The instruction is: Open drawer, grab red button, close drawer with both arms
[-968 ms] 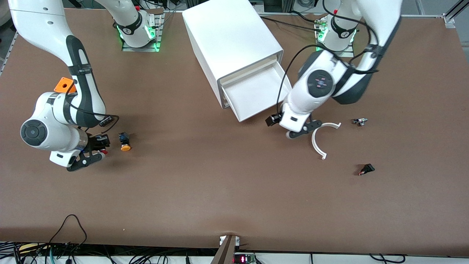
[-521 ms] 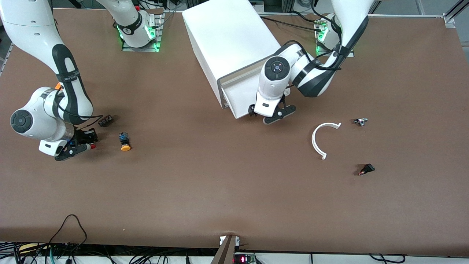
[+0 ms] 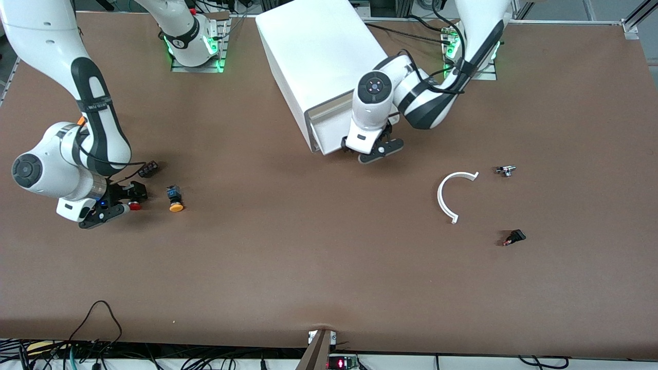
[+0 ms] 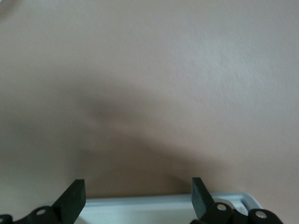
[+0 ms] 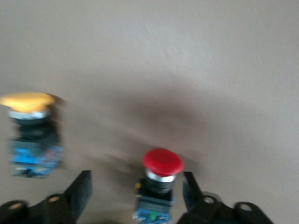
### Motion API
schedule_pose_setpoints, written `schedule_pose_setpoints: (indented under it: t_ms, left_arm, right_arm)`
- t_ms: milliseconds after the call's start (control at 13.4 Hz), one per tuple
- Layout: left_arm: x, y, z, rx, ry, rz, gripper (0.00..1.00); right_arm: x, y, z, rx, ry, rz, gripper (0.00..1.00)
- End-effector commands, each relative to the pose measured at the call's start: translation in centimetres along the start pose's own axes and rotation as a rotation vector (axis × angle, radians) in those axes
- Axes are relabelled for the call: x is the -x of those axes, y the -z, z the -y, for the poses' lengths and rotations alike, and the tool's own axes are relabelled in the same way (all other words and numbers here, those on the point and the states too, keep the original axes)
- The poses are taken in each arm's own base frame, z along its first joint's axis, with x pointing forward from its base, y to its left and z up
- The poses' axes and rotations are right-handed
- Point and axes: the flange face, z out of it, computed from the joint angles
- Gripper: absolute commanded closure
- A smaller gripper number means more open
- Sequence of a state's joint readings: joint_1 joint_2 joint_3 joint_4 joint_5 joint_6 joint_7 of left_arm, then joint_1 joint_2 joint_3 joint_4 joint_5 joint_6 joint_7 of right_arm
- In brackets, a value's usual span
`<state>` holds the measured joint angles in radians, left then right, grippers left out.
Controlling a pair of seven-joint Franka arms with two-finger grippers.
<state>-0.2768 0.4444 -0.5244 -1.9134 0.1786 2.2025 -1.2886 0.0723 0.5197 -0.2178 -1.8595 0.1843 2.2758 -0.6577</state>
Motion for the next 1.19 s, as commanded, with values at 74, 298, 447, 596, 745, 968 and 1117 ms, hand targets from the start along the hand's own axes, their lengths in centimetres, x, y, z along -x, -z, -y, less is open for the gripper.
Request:
schedule_pose_setpoints:
  t_ms: [74,298,447,596,745,968,1117]
  left_arm:
    - [3.5,0.2,-1.0,0.014,-0.043,-0.006,0.00]
    - [5.3,-0.4,-1.3,0.039,-0.072,0.001,0.00]
    - [6.5,-0.9,-1.8,0.053,-0.083,0.016,0.00]
    - [7.5,-1.0,-2.2,0.055,-0.094,0.027,0.00]
    - [8.3,-1.1,-2.4,0.056,-0.085,0.036,0.00]
    - [6.6,-0.5,-2.2,0.065,-0.085,0.020,0.00]
    - [3.3,1.0,-1.9,0.090,-0.074,0.007,0.00]
  right_arm:
    - [-2.1,8.0,4.3,-0.037,-0.039,-0.035,0.00]
    - [-2.4,14.0,8.3,-0.042,-0.038,-0.054,0.00]
    - [-1.3,18.5,9.6,-0.024,-0.005,-0.063,0.00]
    - [0.9,23.2,10.7,-0.002,0.011,-0.057,0.00]
    - [3.1,27.3,11.9,0.028,0.031,-0.055,0.00]
    - [3.6,31.2,14.5,0.034,0.057,-0.075,0.00]
    - [3.5,31.5,14.4,0.037,0.050,-0.076,0.00]
